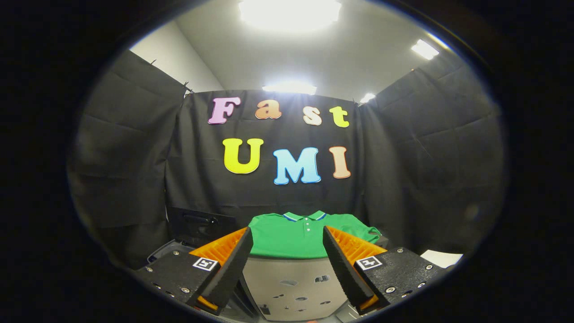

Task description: Put the clothes into the washing machine and then close the washing machine lid.

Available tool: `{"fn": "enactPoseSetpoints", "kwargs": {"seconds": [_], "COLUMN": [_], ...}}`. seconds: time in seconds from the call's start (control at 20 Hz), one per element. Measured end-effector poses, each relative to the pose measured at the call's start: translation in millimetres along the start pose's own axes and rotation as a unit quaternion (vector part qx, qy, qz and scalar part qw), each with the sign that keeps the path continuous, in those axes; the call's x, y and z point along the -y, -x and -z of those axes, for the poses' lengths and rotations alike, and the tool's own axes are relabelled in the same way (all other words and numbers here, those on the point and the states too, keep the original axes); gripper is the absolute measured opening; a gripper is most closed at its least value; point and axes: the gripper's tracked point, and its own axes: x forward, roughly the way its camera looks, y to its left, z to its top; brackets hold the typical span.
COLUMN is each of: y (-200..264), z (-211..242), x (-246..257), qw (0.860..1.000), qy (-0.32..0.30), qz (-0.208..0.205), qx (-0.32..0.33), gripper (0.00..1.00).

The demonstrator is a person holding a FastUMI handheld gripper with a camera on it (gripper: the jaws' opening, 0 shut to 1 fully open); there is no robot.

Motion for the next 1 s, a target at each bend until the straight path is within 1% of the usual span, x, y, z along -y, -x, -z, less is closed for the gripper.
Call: {"fn": "enactPoseSetpoints", "kwargs": {"seconds": [0.25, 0.55, 0.75, 1.0], "y": [-40.6, -89.7, -122.6, -163.8], "z": [-20.7, -34.5, -37.5, -25.6], "x": [5.4, 18.9, 31.0, 47.1], "qw": [1.000, 1.000, 1.000, 0.998], "qy": [-0.005, -0.004, -0.009, -0.016], "qz": [0.000, 0.001, 0.009, 0.017], "qx": [-0.007, -0.015, -0.022, -0.053], "gripper": [0.96, 0.96, 0.96, 0.96]}}
